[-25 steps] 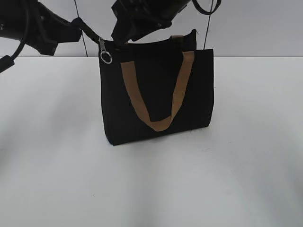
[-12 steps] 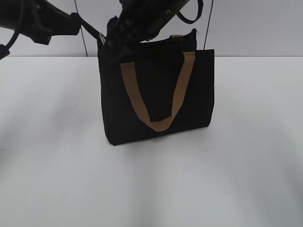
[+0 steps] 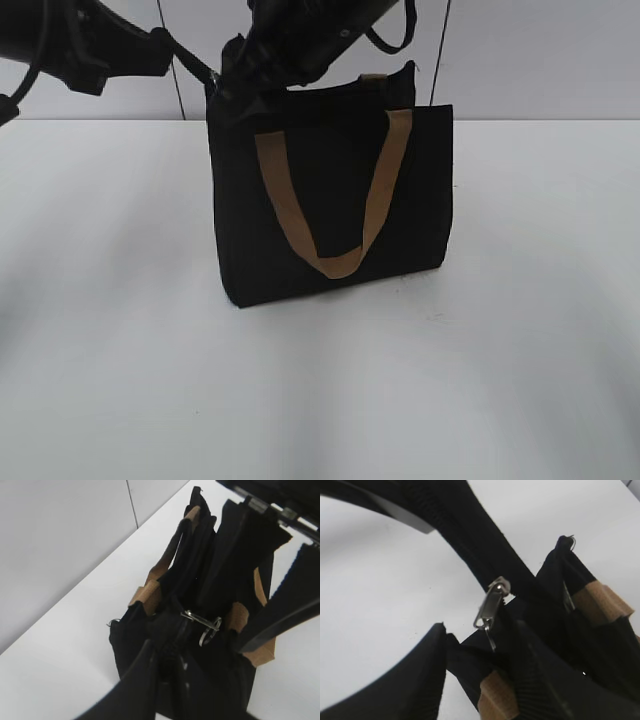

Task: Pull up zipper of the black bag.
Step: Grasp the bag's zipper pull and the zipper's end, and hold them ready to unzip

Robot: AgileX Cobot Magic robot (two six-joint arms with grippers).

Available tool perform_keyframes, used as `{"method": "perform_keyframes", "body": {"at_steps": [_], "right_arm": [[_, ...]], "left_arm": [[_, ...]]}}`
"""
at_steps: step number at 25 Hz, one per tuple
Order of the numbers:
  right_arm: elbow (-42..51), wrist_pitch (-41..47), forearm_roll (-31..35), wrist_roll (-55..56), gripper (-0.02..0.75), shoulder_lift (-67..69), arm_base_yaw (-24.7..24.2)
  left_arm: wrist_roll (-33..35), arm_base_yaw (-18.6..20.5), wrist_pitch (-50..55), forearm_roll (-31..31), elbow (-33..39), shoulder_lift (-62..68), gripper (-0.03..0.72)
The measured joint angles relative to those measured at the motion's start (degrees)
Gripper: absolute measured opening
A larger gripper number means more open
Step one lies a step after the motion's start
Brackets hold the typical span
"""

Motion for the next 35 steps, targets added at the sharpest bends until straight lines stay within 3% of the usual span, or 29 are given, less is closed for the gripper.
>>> {"method": "perform_keyframes", "body": {"at_steps": [3, 12, 19, 23, 28, 35], "right_arm": [[0.0, 0.0, 0.0, 0.0, 0.281, 0.6, 0.0], [0.0, 0.0, 0.0, 0.7, -0.001, 0.9, 0.0], [0.0, 0.6, 0.0, 4.2, -0.001, 0.9, -0.8], [0.0, 2.4, 0.0, 7.9, -0.001, 0.1, -2.4], [0.0, 3.2, 0.6, 12.3, -0.001, -0.7, -4.4], [0.0, 4.1, 1.3, 12.8, -0.001, -0.7, -6.7]], "left_arm": [[0.0, 0.0, 0.0, 0.0, 0.0, 0.0, 0.029], [0.0, 0.0, 0.0, 0.0, 0.0, 0.0, 0.028], [-1.0, 0.0, 0.8, 2.5, 0.0, 0.0, 0.028], [-5.7, 0.0, 2.3, 10.8, 0.0, 0.0, 0.028], [-16.3, -0.1, 3.8, 22.8, 0.0, 0.1, 0.028], [-22.1, -0.2, 6.0, 28.8, -0.1, 0.5, 0.028]]}}
